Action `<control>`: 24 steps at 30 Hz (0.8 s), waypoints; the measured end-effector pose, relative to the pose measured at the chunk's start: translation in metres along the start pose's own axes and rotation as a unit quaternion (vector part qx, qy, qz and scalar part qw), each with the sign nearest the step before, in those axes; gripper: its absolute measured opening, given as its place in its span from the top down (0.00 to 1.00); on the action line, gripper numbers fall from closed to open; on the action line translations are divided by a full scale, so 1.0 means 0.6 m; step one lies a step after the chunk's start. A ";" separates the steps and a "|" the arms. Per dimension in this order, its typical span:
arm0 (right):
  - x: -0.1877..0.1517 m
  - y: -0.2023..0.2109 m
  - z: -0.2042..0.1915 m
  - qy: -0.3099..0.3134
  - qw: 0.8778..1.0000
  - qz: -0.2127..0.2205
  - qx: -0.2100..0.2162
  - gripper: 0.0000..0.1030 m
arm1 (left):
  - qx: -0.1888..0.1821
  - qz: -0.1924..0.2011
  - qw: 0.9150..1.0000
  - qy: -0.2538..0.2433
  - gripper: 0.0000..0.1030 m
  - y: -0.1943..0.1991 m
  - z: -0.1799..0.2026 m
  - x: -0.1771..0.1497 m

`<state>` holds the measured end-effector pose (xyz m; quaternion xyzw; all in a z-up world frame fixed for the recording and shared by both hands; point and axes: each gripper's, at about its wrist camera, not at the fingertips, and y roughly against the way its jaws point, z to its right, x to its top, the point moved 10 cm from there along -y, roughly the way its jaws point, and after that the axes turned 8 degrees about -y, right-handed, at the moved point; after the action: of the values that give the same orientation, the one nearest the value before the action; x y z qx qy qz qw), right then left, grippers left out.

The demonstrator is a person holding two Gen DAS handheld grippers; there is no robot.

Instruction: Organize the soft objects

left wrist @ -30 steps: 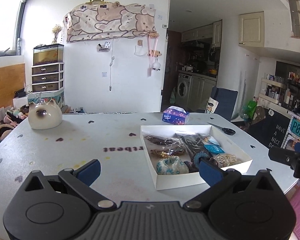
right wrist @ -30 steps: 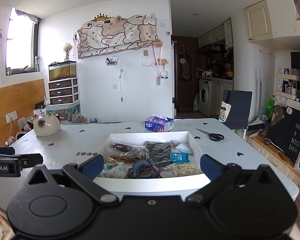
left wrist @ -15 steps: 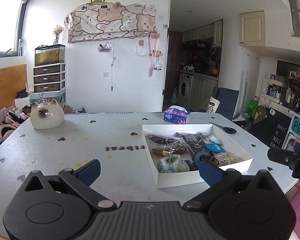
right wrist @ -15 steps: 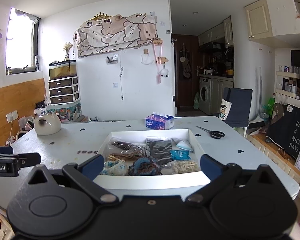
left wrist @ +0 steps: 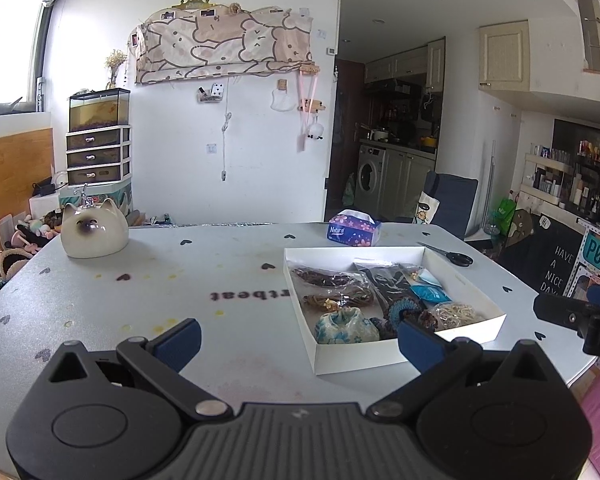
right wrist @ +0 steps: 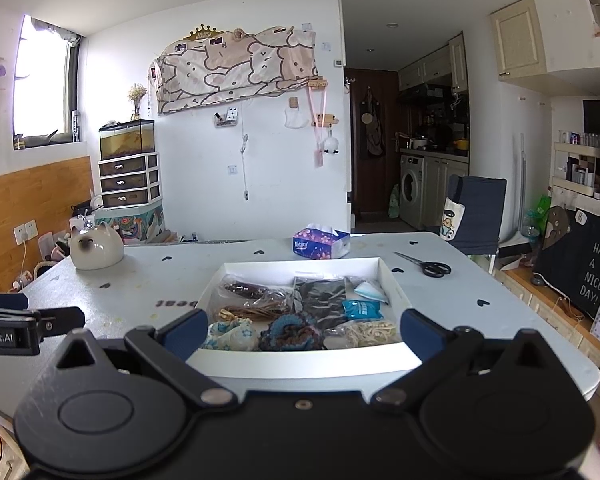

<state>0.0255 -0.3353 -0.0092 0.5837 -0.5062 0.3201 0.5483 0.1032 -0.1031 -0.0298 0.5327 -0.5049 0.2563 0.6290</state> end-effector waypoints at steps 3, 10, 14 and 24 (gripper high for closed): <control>0.000 0.000 -0.001 0.000 1.000 0.000 0.001 0.00 | 0.000 0.000 1.000 0.000 0.00 0.000 0.000 0.000; -0.001 0.000 -0.002 0.000 1.000 0.000 0.001 0.00 | 0.000 0.000 1.000 0.000 0.00 0.001 0.000 0.001; -0.001 0.000 -0.002 0.001 1.000 0.001 0.001 0.00 | 0.001 0.000 1.000 0.000 0.00 0.000 0.000 0.001; 0.001 0.001 -0.006 0.001 1.000 0.002 0.001 0.00 | 0.000 -0.001 1.000 0.000 0.00 0.000 0.001 -0.001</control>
<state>0.0257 -0.3317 -0.0076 0.5832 -0.5066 0.3220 0.5473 0.1025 -0.1034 -0.0303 0.5332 -0.5046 0.2560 0.6289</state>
